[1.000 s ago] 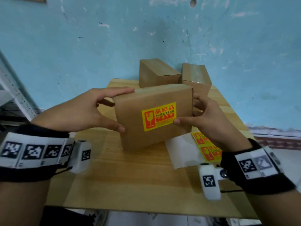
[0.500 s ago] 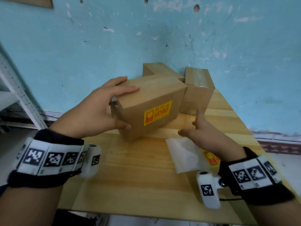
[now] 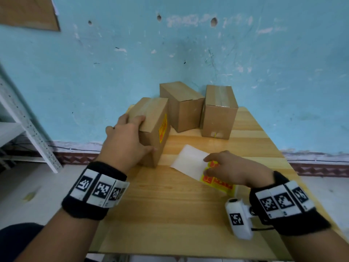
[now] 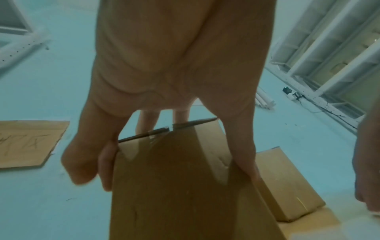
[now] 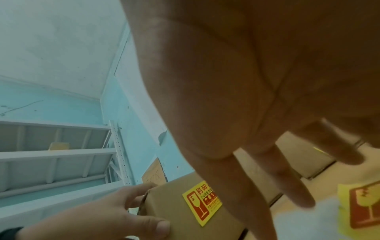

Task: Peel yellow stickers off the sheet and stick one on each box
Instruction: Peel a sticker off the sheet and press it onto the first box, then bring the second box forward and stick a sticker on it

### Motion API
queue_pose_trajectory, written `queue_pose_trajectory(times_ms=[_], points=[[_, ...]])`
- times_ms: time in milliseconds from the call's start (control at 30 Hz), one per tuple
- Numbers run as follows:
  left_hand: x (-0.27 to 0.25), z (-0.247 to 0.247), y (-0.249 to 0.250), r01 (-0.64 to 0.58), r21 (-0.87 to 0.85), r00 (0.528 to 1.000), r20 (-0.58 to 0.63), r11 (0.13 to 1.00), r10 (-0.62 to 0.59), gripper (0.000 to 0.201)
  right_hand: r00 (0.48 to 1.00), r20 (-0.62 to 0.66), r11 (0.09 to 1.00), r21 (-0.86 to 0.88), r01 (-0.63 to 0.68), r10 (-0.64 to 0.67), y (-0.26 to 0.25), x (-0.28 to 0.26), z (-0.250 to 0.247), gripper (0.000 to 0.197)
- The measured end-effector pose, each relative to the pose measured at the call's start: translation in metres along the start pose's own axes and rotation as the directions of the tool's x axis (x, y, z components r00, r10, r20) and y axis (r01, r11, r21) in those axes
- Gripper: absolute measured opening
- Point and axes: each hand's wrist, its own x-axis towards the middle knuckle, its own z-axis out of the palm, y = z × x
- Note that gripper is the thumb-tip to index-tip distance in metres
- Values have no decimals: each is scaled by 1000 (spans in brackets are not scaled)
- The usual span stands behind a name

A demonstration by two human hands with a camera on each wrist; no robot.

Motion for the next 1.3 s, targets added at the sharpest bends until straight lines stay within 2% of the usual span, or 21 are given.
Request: queue_pose_trajectory(times_ms=[100, 200, 300, 400, 533, 667, 833, 900, 933, 1000, 1033, 1067, 1133, 1200, 1300], points=[[6, -8, 6, 93, 55, 996, 0, 994, -93, 94, 999, 16, 999, -20, 45, -45, 6, -3, -4, 71], [14, -15, 8, 161, 92, 986, 27, 983, -164, 91, 996, 72, 995, -81, 60, -54, 6, -8, -7, 62], [26, -11, 6, 160, 86, 984, 62, 983, -165, 85, 986, 125, 983, -134, 123, -107, 4, -5, -4, 46], [40, -3, 7, 169, 116, 984, 39, 979, -175, 75, 985, 99, 983, -106, 151, -141, 11, 1, -5, 34], [58, 4, 8, 143, 184, 989, 0, 972, -146, 67, 988, 78, 985, -103, 139, -132, 23, 4, -11, 32], [79, 3, 10, 64, 244, 995, 60, 968, -81, 87, 978, 56, 974, -87, 207, -203, 32, 1, -9, 31], [104, -3, 18, 56, 419, 992, 78, 906, -97, 109, 957, 56, 957, -47, 287, -284, 54, -2, -7, 33], [109, -2, 38, 51, 382, 999, -13, 923, -50, 119, 960, 23, 960, -3, 278, -278, 67, -2, -10, 31], [111, 0, 49, 41, 303, 996, -91, 952, -14, 114, 963, 21, 963, 8, 269, -269, 72, -2, -12, 30], [114, 3, 75, 6, 108, 964, -266, 994, 23, 92, 962, 35, 962, 38, 270, -272, 75, 0, -16, 34], [117, 6, 88, -35, 15, 951, -308, 999, 38, 81, 960, 42, 960, 59, 274, -277, 76, 0, -18, 37], [121, 11, 101, -82, -96, 955, -293, 992, 51, 73, 959, 42, 958, 73, 277, -280, 76, 0, -20, 40], [127, 24, 123, -142, -280, 982, -161, 949, 100, 65, 960, 28, 957, 89, 276, -280, 76, -1, -23, 41], [138, 39, 139, -149, -223, 988, -78, 963, 134, 60, 964, 3, 961, 82, 265, -266, 75, -1, -23, 38], [157, 55, 156, -39, -22, 998, 39, 999, 40, 58, 972, -23, 968, 86, 237, -236, 79, -2, -21, 34]])
